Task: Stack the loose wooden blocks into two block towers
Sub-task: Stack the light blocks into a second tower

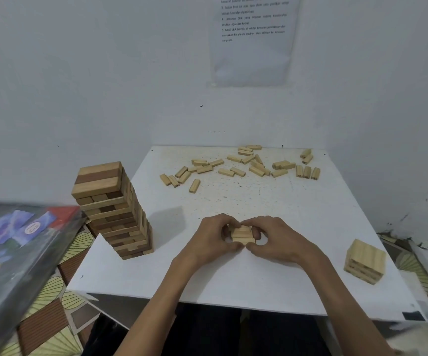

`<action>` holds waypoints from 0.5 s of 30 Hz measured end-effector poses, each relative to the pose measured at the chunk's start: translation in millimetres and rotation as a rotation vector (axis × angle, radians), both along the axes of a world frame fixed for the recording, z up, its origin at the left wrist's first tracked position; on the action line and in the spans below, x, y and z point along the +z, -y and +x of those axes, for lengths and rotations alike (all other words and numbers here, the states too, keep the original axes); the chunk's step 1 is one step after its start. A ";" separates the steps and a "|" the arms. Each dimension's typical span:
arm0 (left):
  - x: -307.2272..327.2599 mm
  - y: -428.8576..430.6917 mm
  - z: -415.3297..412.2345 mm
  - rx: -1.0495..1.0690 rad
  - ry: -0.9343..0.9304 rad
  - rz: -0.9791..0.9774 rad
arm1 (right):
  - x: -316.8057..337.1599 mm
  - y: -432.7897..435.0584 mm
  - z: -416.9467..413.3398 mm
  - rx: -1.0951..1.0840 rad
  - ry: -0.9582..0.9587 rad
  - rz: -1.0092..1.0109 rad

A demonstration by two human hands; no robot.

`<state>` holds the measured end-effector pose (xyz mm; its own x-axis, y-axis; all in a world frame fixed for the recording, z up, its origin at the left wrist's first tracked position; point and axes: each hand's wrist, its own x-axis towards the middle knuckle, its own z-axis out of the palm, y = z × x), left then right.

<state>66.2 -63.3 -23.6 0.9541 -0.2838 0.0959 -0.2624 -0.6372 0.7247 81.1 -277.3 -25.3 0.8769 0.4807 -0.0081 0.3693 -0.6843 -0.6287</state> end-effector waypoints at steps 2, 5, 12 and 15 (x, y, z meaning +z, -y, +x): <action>0.6 -1.6 0.9 -0.030 -0.014 0.013 | 3.2 1.8 -0.4 0.001 -0.037 0.021; 1.9 -3.1 2.2 -0.061 -0.020 0.031 | 7.3 2.7 -1.8 0.018 -0.079 0.020; 0.2 -5.8 -6.1 0.068 0.052 0.255 | 6.7 4.3 -5.6 -0.008 -0.094 0.040; 0.5 -2.4 -8.0 0.023 0.050 0.277 | 7.0 3.6 -5.4 -0.012 -0.103 0.030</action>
<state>58.2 -60.9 -23.1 0.9565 -0.2845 0.0650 -0.2771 -0.8151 0.5088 75.7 -280.9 -18.3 0.8778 0.4715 -0.0845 0.2935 -0.6689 -0.6830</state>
